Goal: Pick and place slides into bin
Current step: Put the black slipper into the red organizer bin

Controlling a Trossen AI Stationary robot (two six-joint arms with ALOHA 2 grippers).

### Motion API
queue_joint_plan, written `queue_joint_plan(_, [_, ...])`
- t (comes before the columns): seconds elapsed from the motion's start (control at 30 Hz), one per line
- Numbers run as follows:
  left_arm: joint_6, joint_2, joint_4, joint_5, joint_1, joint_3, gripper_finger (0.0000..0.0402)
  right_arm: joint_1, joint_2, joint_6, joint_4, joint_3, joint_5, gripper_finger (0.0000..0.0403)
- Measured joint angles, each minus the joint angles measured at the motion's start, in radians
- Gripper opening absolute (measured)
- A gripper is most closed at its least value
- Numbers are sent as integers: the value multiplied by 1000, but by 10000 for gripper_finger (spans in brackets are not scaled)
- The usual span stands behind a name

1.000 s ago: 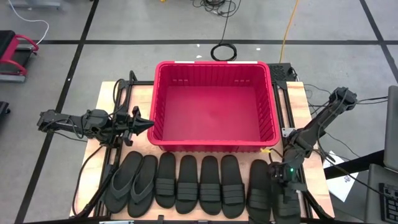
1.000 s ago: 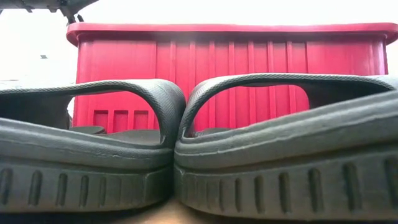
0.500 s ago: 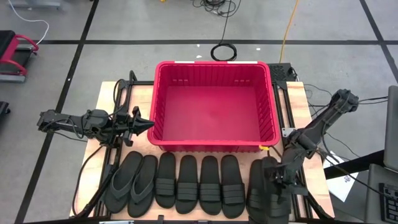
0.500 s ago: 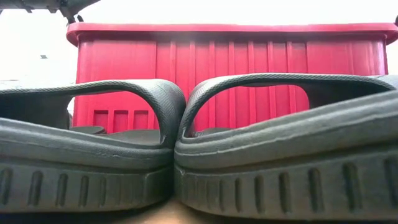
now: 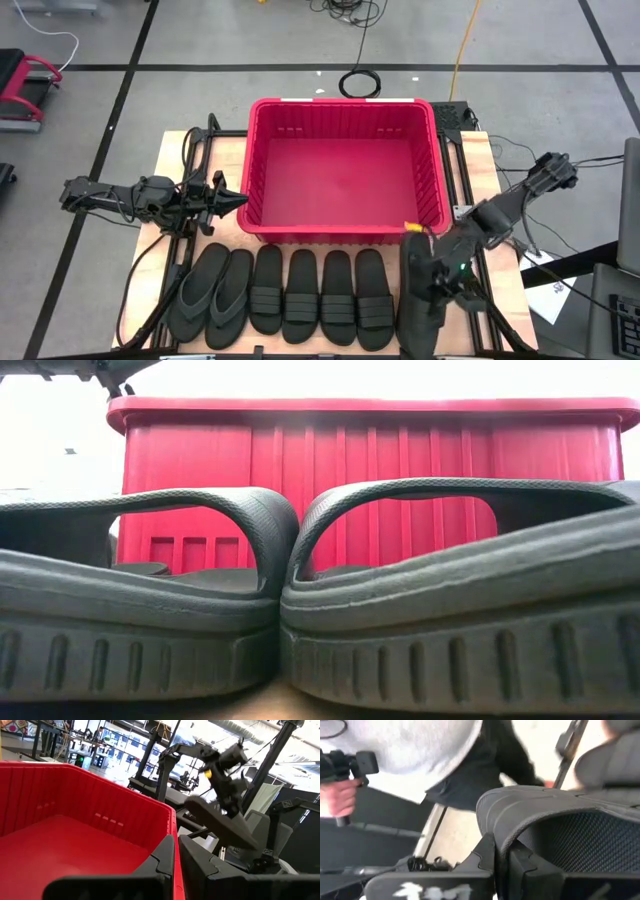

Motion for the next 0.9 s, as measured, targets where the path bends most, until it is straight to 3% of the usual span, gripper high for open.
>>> queue_joint_plan(0.17, [-1, 0, 0, 0, 0, 0, 26, -163, 3, -108, -304, 217, 95, 2])
queue_joint_plan(0.37, [7, 0, 0, 0, 0, 0, 26, -443, 46, -325, -563, 537, 379, 2])
queue_joint_plan(0.43, [7, 6, 0, -1, 0, 0, 26, -547, 81, -450, -646, 631, 423, 2])
queue_joint_plan(0.6, [2, 18, 1, -14, 0, 0, 26, -817, 183, -729, -921, 761, 390, 2])
queue_joint_plan(0.73, [-9, 34, 0, -30, 0, 0, 26, -1026, 233, -978, -892, 731, 173, 2])
queue_joint_plan(0.9, [-37, 56, 1, -35, 0, 0, 26, -1210, 305, -1238, -892, 659, 158, 2])
